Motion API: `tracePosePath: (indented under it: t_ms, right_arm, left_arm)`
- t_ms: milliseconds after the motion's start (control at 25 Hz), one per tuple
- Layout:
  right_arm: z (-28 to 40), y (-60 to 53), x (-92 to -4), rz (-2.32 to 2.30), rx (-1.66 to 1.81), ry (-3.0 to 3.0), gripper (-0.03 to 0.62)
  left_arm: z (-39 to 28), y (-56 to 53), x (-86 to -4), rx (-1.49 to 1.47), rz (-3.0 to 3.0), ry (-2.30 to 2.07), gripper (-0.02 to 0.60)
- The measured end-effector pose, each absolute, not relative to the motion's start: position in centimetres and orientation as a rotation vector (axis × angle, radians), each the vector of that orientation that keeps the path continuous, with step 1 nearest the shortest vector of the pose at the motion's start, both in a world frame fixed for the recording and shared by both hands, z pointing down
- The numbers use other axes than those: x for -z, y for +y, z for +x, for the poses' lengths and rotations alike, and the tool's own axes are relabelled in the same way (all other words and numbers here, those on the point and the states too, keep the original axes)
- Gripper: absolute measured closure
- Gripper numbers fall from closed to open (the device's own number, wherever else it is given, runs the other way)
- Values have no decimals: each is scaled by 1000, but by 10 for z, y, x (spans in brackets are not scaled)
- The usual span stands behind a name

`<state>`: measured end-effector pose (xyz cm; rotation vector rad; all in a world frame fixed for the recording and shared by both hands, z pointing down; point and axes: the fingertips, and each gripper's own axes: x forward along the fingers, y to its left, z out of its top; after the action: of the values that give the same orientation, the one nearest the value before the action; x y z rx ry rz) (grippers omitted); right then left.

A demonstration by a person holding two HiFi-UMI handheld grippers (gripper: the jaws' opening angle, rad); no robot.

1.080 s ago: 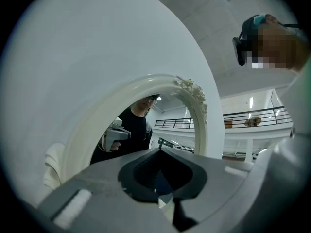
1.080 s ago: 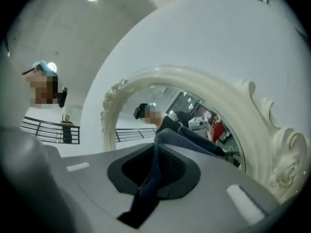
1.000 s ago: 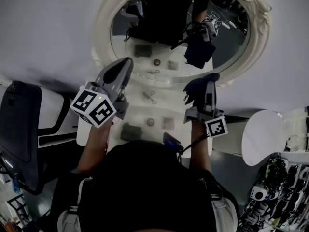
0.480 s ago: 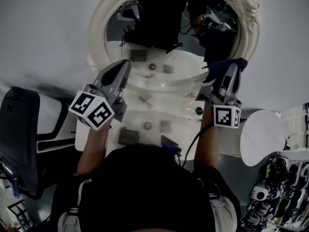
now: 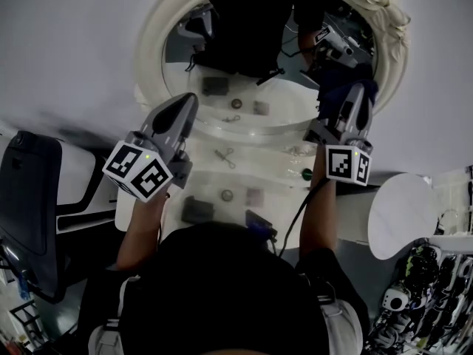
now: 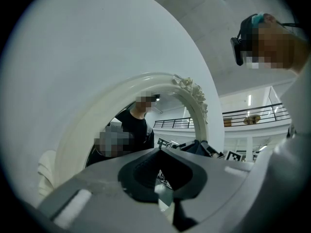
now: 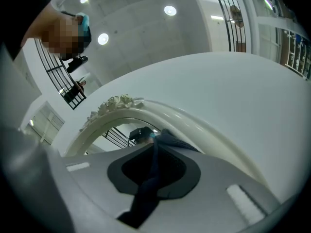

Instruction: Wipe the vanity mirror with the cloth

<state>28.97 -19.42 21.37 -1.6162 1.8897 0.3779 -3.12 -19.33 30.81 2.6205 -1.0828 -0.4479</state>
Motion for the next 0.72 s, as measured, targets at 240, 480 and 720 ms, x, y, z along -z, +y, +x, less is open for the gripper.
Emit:
tracePosePath:
  t_ms: [240,480,720]
  right_arm:
    - [279,-199,-195,-1624,-421,1955,559]
    - [263,-199,-170,-1616,-486,2018,559]
    - [250,-204,-156,-1629,-519,2099,559]
  left_arm:
    - [-30,-199,-315,447,2605,-1074,580]
    - [-28,-201,-320,464,2583,-1050,580]
    - [-29,-206,-324,464,2571,-1047,580]
